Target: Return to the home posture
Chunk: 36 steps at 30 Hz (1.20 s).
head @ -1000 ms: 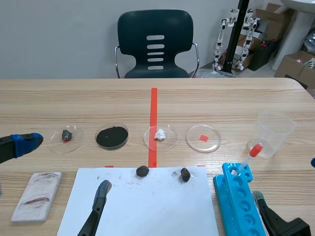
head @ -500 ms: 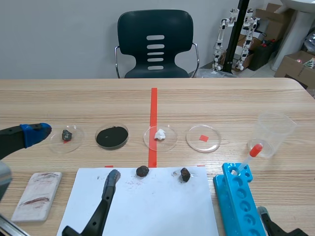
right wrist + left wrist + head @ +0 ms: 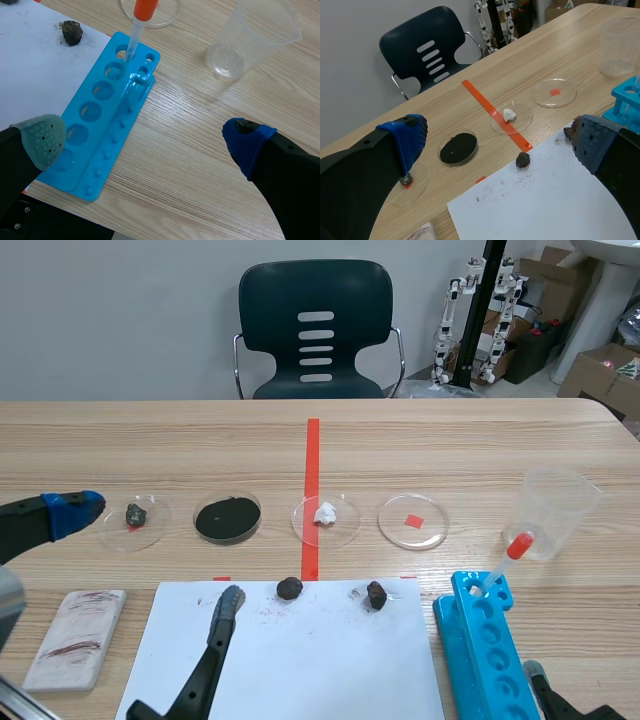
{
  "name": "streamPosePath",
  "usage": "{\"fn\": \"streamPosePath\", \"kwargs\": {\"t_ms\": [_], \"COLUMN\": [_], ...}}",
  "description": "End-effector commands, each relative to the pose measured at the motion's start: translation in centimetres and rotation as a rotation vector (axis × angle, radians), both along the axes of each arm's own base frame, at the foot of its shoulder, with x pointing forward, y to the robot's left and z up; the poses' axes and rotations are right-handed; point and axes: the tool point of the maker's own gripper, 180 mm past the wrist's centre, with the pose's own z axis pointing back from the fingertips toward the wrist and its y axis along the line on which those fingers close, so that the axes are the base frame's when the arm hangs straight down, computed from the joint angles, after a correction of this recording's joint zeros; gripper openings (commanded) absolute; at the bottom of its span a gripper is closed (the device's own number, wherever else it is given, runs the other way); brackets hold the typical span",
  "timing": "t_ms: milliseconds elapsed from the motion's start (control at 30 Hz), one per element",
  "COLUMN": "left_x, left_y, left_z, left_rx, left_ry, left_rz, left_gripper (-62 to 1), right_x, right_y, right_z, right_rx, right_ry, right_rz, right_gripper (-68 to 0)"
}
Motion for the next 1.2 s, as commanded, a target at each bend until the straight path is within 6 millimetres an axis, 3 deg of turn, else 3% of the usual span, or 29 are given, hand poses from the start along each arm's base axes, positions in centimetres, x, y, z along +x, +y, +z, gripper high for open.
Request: {"fn": "streamPosePath", "kwargs": {"t_ms": [0, 1167], "left_x": [-0.02, -0.18], "left_y": [-0.15, -0.65], "left_z": [0.43, 0.3], "left_rx": [-0.017, -0.028], "left_ry": [-0.011, 0.003], "left_rz": [-0.005, -0.035], "left_gripper": [-0.7, -0.7], "right_x": [0.38, 0.37], "right_y": [0.06, 0.06], "right_z": [0.6, 0.6], "right_rx": [0.01, 0.01], "right_ry": [-0.021, -0.021], "right_rz": [-0.009, -0.009], "right_gripper": [0.4, 0.4]}}
